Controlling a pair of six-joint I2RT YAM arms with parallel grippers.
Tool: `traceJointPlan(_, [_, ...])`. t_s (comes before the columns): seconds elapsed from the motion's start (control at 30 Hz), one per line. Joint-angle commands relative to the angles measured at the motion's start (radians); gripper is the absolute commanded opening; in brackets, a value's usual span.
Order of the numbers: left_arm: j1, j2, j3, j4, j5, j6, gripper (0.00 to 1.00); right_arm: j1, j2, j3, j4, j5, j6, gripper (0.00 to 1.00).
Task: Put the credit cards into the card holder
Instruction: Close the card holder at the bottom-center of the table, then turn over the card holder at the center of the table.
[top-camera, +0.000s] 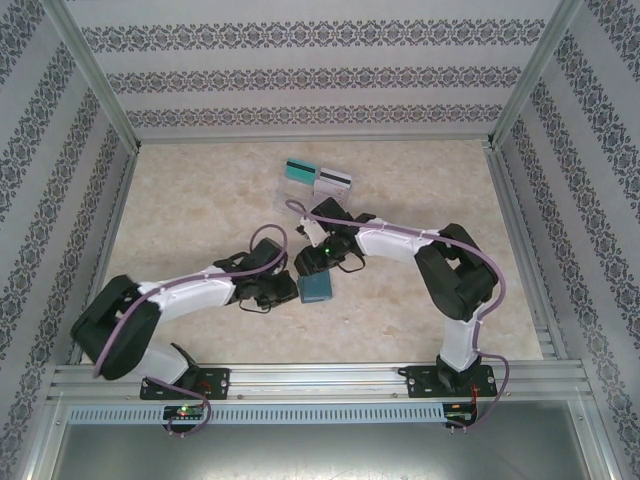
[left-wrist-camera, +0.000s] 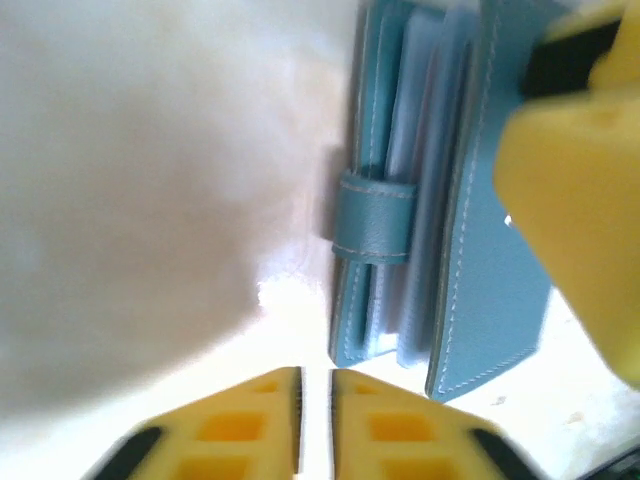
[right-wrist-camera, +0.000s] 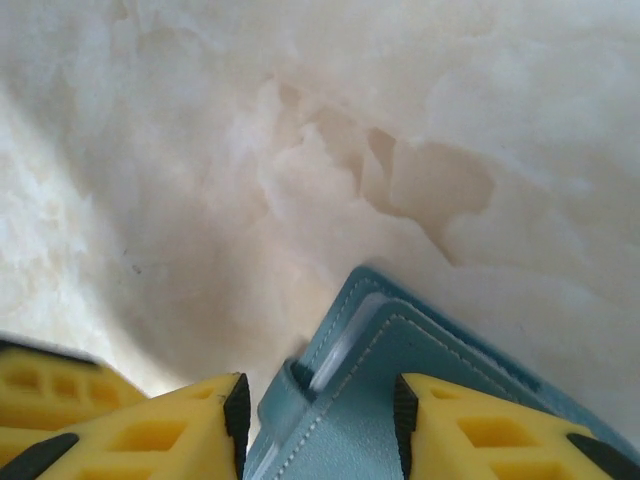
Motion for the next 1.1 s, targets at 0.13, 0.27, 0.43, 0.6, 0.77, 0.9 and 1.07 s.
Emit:
traceJointPlan(0.13, [0.126, -0.057, 0.08, -0.14, 0.029, 0.269, 0.38, -0.018, -0.121, 0.023, -0.11, -0.008, -0.015, 0.47])
traceJointPlan(0.27, [0.135, 0.014, 0.128, -0.106, 0.131, 0.425, 0.35, -0.018, -0.165, -0.033, -0.092, 0.012, 0.035, 0.47])
traceJointPlan(0.43, [0.133, 0.11, 0.196, -0.139, 0.16, 0.575, 0.33, -0.021, -0.15, -0.103, -0.046, 0.009, 0.111, 0.46])
traceJointPlan(0.6, [0.131, 0.187, 0.229, -0.149, 0.142, 0.648, 0.33, -0.019, -0.076, -0.12, -0.003, -0.019, 0.176, 0.46])
traceJointPlan(0.77, [0.12, 0.256, 0.238, -0.116, 0.174, 0.647, 0.3, -0.007, -0.044, -0.113, -0.033, 0.064, 0.175, 0.45])
traceJointPlan(0.9, [0.102, 0.291, 0.237, -0.089, 0.18, 0.631, 0.3, -0.022, -0.022, -0.118, -0.039, 0.083, 0.158, 0.44])
traceJointPlan(1.07, [0.086, 0.317, 0.255, -0.082, 0.163, 0.627, 0.37, -0.027, -0.008, -0.109, -0.046, 0.078, 0.135, 0.44])
